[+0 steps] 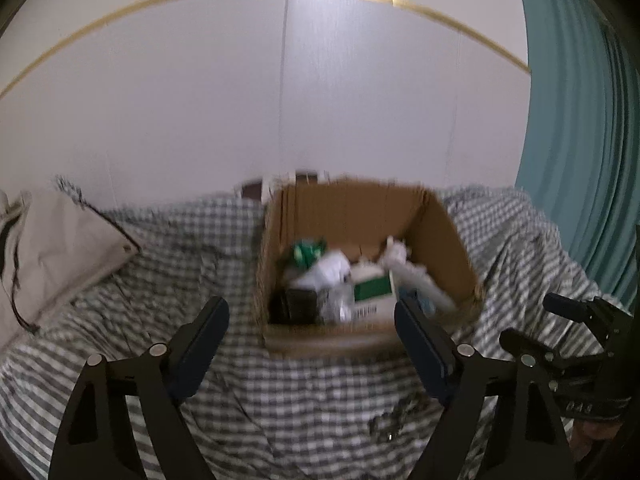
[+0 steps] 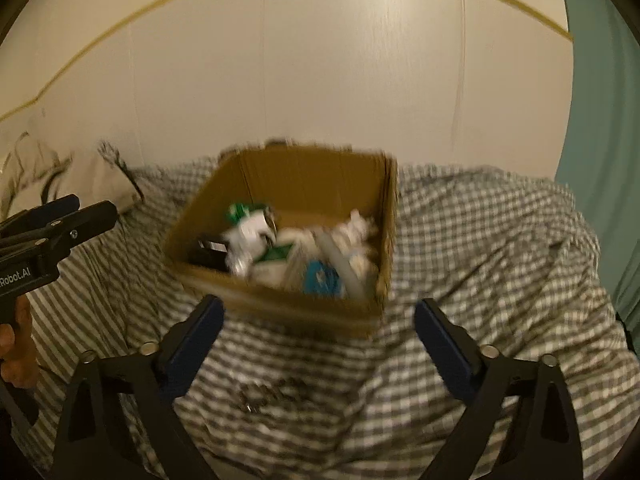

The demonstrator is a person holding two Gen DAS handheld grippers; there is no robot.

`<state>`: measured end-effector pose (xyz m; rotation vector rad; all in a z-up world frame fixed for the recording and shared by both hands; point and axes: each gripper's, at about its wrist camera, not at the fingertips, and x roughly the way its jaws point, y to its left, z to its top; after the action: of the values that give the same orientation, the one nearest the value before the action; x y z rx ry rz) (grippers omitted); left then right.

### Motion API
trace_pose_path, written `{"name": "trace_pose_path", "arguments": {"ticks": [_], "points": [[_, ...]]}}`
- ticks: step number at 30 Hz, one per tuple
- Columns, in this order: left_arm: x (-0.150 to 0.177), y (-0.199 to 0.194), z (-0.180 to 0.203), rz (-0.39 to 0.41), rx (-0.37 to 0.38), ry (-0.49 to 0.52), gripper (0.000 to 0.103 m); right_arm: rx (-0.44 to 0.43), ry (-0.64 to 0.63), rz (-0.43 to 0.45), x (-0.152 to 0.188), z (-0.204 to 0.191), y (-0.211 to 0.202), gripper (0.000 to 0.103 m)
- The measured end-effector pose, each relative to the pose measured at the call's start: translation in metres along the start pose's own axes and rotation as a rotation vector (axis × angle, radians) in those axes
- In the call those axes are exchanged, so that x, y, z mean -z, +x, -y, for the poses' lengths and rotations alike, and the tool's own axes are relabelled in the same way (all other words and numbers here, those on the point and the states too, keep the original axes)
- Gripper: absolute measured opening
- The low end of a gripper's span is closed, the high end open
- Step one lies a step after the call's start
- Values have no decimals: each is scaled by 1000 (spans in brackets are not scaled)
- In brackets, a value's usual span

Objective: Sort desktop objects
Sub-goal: 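Lower the open left tool onto the dark bead string, then close the left tool on the bead string and lift it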

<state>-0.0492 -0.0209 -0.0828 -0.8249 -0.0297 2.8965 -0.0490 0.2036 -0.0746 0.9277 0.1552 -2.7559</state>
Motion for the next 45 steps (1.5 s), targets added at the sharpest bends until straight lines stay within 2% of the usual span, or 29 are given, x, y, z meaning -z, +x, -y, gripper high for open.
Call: {"name": "trace_pose_path", "arguments": {"ticks": [6, 9, 16, 24, 30, 32, 33, 35, 39, 45], "points": [[31, 35, 13, -123, 24, 26, 79, 2, -11, -123, 24, 5, 30, 74], [45, 51, 24, -180, 55, 51, 79, 6, -24, -176, 33, 5, 46, 69], [80, 90, 54, -330, 129, 140, 76, 11, 4, -274, 48, 15, 73, 69], [104, 126, 74, -473, 200, 183, 63, -11, 24, -426, 66, 18, 110, 37], [122, 143, 91, -564, 261, 227, 62, -28, 45, -476, 76, 22, 121, 35], [130, 153, 94, -612, 258, 232, 62, -32, 58, -491, 77, 23, 123, 35], [133, 157, 94, -627, 253, 231, 58, -34, 60, -495, 78, 23, 124, 35], [135, 161, 93, -631, 253, 220, 46, -36, 58, -497, 78, 21, 124, 35], [131, 151, 90, -604, 263, 205, 15, -43, 48, -493, 79, 20, 123, 34], [120, 123, 82, -533, 254, 190, 12, -63, 23, -454, 76, 13, 110, 23]]}}
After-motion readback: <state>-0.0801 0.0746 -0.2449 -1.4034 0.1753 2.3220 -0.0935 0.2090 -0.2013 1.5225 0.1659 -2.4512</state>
